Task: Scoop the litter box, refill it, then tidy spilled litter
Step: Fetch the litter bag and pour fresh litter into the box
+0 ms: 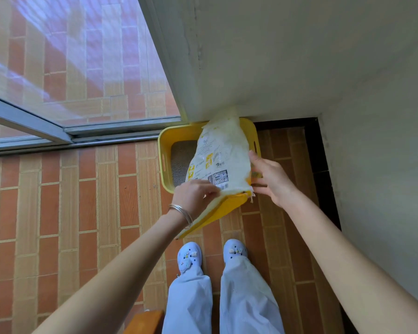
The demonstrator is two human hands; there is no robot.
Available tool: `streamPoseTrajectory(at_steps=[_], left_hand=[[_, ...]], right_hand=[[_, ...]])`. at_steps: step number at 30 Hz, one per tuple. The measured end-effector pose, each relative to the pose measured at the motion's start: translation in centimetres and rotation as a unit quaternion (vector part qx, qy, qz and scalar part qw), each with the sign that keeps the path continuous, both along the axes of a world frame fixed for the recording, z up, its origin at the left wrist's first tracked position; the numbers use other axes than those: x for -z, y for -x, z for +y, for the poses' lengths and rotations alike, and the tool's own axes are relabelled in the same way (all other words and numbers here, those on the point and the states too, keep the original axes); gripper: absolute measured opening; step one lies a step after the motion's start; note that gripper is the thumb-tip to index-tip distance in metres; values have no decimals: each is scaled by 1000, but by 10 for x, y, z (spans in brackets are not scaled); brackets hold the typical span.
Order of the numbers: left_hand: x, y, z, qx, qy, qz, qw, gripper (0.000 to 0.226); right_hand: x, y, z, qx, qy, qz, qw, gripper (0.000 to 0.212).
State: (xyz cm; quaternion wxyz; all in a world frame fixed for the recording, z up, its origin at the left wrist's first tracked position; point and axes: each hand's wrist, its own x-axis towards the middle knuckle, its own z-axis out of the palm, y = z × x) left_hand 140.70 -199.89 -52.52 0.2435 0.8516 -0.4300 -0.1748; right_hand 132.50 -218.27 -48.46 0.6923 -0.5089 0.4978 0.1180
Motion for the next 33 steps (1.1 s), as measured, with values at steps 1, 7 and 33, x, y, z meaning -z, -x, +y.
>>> streamPoseTrajectory(at_steps=[1, 7, 33], left_hand=[[0, 6, 3, 18, 25, -22, 999, 27], [11, 24, 17, 39, 27, -36, 998, 30], [26, 34, -44, -337, -152, 261, 892, 35]], right_hand=[[4, -2, 1, -7, 5, 23, 1000, 43], [29, 4, 16, -52, 147, 78, 985, 30], [48, 121, 126, -168, 320, -72, 930, 24]])
